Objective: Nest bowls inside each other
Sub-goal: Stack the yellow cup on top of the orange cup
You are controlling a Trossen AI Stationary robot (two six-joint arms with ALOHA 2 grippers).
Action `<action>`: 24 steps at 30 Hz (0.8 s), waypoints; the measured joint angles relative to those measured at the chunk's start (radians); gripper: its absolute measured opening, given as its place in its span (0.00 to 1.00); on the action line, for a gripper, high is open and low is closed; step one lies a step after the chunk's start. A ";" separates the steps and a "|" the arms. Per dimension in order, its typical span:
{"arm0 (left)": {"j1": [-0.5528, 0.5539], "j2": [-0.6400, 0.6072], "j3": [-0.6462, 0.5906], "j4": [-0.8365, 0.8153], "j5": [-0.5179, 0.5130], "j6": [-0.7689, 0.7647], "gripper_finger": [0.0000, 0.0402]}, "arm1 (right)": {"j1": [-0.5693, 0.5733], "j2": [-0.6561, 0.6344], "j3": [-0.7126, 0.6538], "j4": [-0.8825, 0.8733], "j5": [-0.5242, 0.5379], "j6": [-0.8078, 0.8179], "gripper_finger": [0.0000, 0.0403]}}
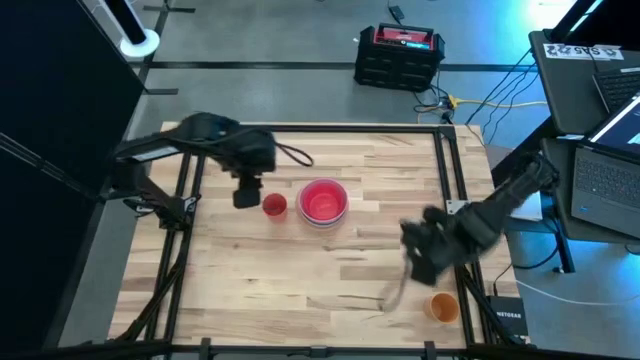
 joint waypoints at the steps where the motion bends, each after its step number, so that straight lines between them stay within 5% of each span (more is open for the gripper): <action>1: 0.000 -0.018 0.000 0.001 -0.001 -0.008 0.34 | 0.057 0.000 -0.022 0.037 -0.001 0.067 0.48; 5: 0.012 -0.056 0.000 0.003 -0.022 -0.033 0.34 | 0.224 0.000 -0.090 0.151 -0.010 0.311 0.48; 24: 0.016 -0.067 -0.001 0.006 -0.026 -0.063 0.34 | 0.495 0.000 -0.218 0.259 -0.073 0.747 0.48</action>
